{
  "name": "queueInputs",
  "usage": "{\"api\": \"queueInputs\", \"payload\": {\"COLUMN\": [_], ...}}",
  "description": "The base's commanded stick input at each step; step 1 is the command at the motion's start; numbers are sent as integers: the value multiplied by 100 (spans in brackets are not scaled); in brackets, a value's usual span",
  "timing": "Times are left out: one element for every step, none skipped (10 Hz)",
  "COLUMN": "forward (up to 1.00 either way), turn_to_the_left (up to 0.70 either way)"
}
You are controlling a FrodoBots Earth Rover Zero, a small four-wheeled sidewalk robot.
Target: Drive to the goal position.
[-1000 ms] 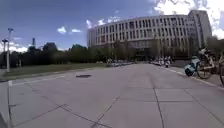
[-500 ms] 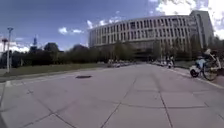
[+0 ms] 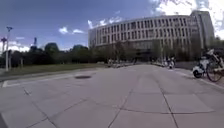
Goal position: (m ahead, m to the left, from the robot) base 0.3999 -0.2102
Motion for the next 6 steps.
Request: {"api": "queueInputs", "payload": {"forward": [70,70,70,70,70,70], "turn_to_the_left": [1,-4,-15,-25,-34,-31]}}
